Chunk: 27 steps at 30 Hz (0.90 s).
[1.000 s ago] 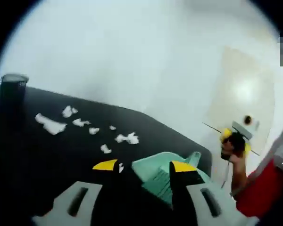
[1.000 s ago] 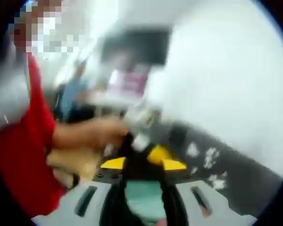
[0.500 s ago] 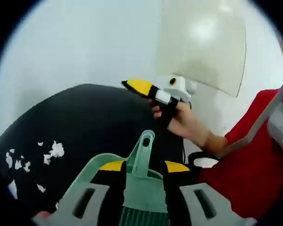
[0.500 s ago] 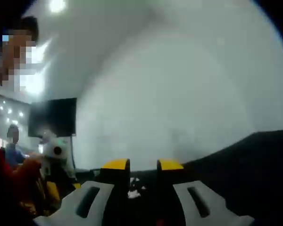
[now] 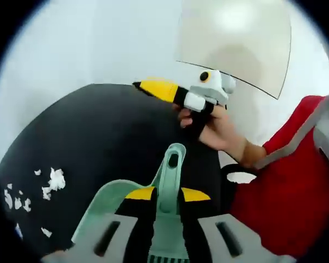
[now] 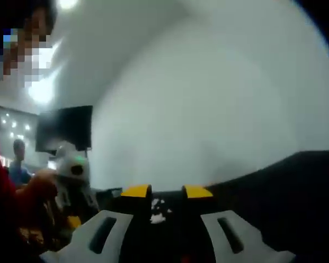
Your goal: Pick up the broom and sweep the trash on the tabletop into the dustpan.
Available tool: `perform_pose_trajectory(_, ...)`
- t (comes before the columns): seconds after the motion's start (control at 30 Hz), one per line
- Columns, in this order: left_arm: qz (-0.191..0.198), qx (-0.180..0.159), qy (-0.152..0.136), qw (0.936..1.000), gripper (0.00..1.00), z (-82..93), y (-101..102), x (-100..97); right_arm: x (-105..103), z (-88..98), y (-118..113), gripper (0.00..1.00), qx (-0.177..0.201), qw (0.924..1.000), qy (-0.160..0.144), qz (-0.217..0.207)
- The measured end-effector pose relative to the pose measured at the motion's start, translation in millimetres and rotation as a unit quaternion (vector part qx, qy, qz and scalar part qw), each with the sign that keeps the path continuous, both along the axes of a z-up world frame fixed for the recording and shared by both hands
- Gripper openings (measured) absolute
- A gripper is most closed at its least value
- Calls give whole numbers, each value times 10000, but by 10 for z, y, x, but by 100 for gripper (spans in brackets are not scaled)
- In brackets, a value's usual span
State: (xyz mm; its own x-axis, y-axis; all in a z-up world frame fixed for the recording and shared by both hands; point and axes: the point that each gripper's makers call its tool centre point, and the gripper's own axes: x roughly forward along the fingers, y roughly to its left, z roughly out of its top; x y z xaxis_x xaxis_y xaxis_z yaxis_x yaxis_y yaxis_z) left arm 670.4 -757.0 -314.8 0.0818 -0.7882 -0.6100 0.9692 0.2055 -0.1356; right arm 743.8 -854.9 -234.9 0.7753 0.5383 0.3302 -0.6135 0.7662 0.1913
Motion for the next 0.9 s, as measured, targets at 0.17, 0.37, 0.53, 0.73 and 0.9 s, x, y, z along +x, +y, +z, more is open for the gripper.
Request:
perform_pose_trajectory(0.17,224,-548,-273,9979,15,251,119,25,-15,-8,-1,24,35,10000,20,13)
perform_pose_trajectory(0.37,790,-1456,-482,9850,15,632,516,43,-45,-17,-11,24,95,9999,49,-8)
perform_pose_trajectory(0.53,1319,-1457,-699,9780,0,711,973,81,-39,-37,27,24,45,9999,95,64)
perform_pose_trajectory(0.73,1651,-903,-737,9794,20,410,896,131,26,-89,36,24,-97,9997,204,-15)
perform_pose_trajectory(0.9,879,-592,-786,9913,18,282,327,8,44,-124,21,24,-155,9995,258,7)
